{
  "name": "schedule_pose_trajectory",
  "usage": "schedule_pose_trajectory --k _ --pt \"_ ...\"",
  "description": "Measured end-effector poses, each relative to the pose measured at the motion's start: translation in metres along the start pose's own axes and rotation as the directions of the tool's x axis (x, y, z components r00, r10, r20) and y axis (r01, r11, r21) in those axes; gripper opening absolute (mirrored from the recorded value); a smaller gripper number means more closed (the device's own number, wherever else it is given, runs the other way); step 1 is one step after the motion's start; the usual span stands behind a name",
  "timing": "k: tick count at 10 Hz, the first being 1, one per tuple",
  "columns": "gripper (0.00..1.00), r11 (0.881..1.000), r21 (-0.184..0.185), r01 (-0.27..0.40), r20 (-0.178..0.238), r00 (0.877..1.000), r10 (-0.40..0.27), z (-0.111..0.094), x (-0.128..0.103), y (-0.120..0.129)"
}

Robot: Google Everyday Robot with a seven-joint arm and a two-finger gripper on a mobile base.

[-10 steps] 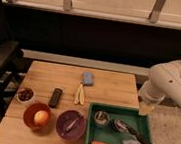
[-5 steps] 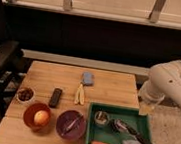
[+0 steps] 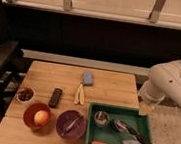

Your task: Place grapes in tray

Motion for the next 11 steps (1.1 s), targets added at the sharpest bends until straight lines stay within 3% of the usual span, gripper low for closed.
schedule_pose_trajectory --k 4,6,8,11 --pt "0.65 1.0 0.006 0.003 0.004 1.0 -0.004 0.0 -0.001 -0.001" --pt "0.65 0.998 0.042 0.036 0.088 0.995 -0.04 -0.01 -0.017 -0.014" --pt "0.65 0.992 0.078 0.096 0.146 0.984 -0.107 -0.02 -0.051 -0.026" --pt "0.65 0.962 0.152 0.225 0.227 0.94 -0.255 -0.043 -0.133 -0.042"
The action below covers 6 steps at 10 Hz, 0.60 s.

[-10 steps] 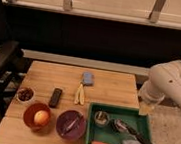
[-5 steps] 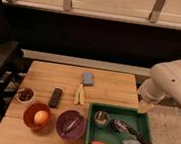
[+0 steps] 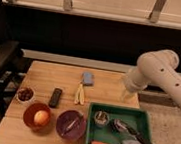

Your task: Place grapes in tray

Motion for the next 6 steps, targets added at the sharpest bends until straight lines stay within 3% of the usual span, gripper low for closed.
schedule_pose_trajectory --k 3,4,5,6 --pt "0.65 0.992 0.034 0.123 0.099 0.987 -0.126 -0.001 -0.068 -0.021" --pt "0.65 0.982 0.043 0.185 0.143 0.971 -0.189 0.0 -0.1 -0.027" --pt "0.65 0.976 0.048 0.213 0.163 0.962 -0.218 -0.001 -0.114 -0.029" --pt "0.65 0.976 0.048 0.212 0.162 0.963 -0.217 -0.001 -0.113 -0.029"
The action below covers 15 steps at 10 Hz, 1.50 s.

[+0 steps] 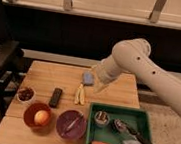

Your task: Place grapes in tray

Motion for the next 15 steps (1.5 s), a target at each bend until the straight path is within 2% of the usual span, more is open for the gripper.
schedule_pose_trajectory --k 4,5,7,9,11,12,13,14,15 --pt "0.65 1.0 -0.004 0.002 0.0 1.0 -0.002 0.0 0.0 0.001" --pt "0.65 1.0 -0.019 0.021 0.007 1.0 -0.02 0.002 -0.001 0.002" --pt "0.65 0.997 -0.041 0.068 0.034 0.997 -0.067 0.014 -0.013 -0.001" --pt "0.65 0.991 -0.054 0.126 0.082 0.989 -0.122 0.038 -0.042 -0.019" --pt "0.65 0.979 -0.062 0.192 0.137 0.974 -0.182 0.064 -0.079 -0.04" --pt "0.65 0.967 -0.071 0.244 0.181 0.957 -0.228 0.085 -0.106 -0.052" --pt "0.65 0.962 -0.074 0.263 0.199 0.949 -0.245 0.094 -0.116 -0.057" --pt "0.65 0.951 -0.081 0.3 0.234 0.933 -0.274 0.11 -0.137 -0.064" --pt "0.65 0.936 -0.09 0.341 0.276 0.911 -0.305 0.13 -0.161 -0.069"
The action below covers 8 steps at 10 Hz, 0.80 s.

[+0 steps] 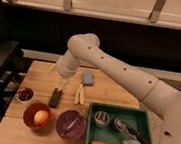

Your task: Place grapes in tray

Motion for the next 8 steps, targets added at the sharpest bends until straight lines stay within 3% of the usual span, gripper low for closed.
schedule_pose_trajectory --k 2,5,7,8 --pt "0.65 0.998 -0.033 0.056 0.067 0.996 -0.054 0.037 -0.022 -0.018" --pt "0.65 0.986 -0.1 0.137 0.184 0.976 -0.117 0.097 -0.052 -0.032" --pt "0.65 0.976 -0.134 0.174 0.267 0.954 -0.134 0.137 -0.067 -0.037" --pt "0.65 0.974 -0.14 0.18 0.307 0.943 -0.13 0.146 -0.069 -0.037"
